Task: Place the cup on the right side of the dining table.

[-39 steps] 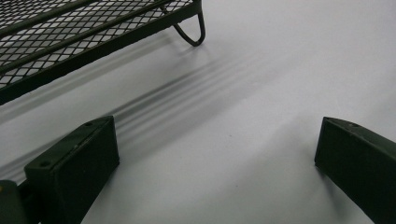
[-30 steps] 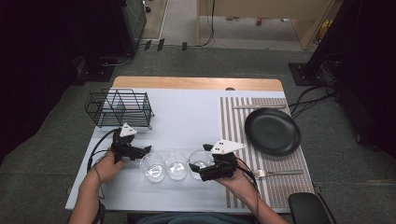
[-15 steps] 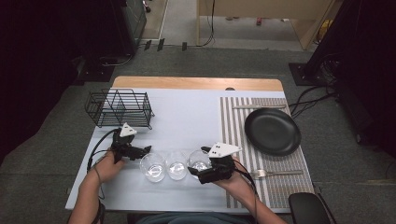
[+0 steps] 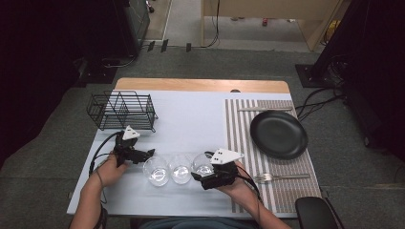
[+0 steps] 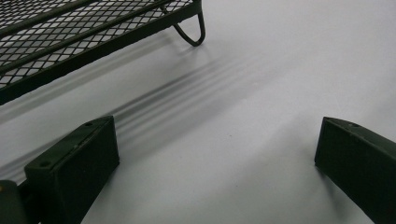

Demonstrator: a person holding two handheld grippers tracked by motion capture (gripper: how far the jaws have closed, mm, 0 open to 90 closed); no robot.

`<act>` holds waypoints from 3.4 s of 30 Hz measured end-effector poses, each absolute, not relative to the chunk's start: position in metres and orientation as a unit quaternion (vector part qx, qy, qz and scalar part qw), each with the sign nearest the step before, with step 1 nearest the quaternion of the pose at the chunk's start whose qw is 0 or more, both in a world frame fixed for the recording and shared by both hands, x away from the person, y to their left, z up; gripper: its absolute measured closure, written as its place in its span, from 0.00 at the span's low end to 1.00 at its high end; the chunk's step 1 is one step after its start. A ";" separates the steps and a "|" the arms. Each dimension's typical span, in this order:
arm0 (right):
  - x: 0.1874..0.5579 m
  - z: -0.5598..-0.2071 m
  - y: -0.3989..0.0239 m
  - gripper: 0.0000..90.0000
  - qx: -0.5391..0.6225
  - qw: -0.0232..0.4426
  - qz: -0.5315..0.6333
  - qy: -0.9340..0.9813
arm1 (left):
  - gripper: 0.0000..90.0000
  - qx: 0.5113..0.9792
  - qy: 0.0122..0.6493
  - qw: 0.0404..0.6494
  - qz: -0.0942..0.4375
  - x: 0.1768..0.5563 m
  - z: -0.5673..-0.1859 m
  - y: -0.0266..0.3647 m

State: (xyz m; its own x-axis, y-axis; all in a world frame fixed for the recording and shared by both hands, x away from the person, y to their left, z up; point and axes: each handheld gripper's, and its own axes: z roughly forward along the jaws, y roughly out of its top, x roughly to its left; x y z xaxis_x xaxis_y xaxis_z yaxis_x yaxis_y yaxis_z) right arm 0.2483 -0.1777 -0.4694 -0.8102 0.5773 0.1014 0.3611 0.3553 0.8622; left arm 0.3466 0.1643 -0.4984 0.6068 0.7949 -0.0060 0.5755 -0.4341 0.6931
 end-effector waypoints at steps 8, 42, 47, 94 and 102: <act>0.248 -0.476 -0.177 0.15 0.290 0.115 0.489 0.815 | 0.00 0.831 0.412 0.336 0.163 0.347 -0.498 0.164; 0.248 -0.492 -0.176 0.21 0.277 0.122 0.493 0.816 | 0.00 0.831 0.412 0.336 0.164 0.347 -0.498 0.164; 0.249 -0.491 -0.177 0.22 0.274 0.120 0.489 0.820 | 0.00 0.831 0.412 0.336 0.163 0.347 -0.498 0.164; 0.254 -0.485 -0.181 0.22 0.271 0.112 0.485 0.824 | 0.00 0.831 0.413 0.336 0.163 0.347 -0.498 0.164; 0.257 -0.483 -0.182 0.22 0.278 0.108 0.485 0.822 | 0.00 0.831 0.412 0.336 0.164 0.347 -0.498 0.164</act>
